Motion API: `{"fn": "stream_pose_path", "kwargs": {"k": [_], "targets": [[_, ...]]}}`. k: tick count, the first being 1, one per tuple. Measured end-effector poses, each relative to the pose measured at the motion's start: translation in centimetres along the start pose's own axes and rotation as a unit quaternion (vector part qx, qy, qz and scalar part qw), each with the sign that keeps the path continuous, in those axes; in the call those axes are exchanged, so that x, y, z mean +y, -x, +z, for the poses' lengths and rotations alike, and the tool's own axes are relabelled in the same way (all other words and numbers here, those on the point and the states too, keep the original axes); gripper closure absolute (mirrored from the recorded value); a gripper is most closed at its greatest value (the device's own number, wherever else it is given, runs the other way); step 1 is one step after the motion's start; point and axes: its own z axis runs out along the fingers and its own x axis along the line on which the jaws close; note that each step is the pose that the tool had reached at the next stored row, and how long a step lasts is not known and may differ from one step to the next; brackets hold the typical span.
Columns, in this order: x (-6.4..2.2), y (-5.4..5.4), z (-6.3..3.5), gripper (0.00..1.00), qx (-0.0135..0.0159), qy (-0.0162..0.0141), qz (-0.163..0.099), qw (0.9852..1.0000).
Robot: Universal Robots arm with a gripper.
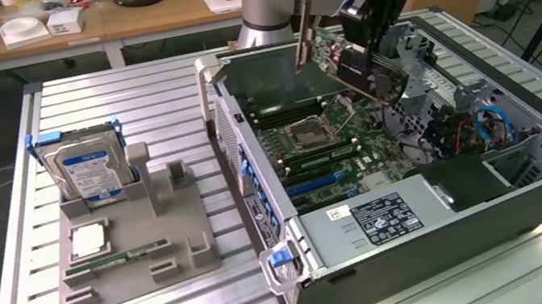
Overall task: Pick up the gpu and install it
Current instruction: 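Insert the gpu into the slot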
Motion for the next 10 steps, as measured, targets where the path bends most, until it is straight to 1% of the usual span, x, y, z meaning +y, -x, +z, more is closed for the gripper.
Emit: {"fn": "stream_pose_path", "kwargs": {"k": [5,10], "targets": [[0.00,0.00,0.00,0.74,0.0008,0.0004,-0.021,0.9998],[0.00,0.00,0.00,0.74,0.0016,0.0009,-0.043,0.9991]]}}
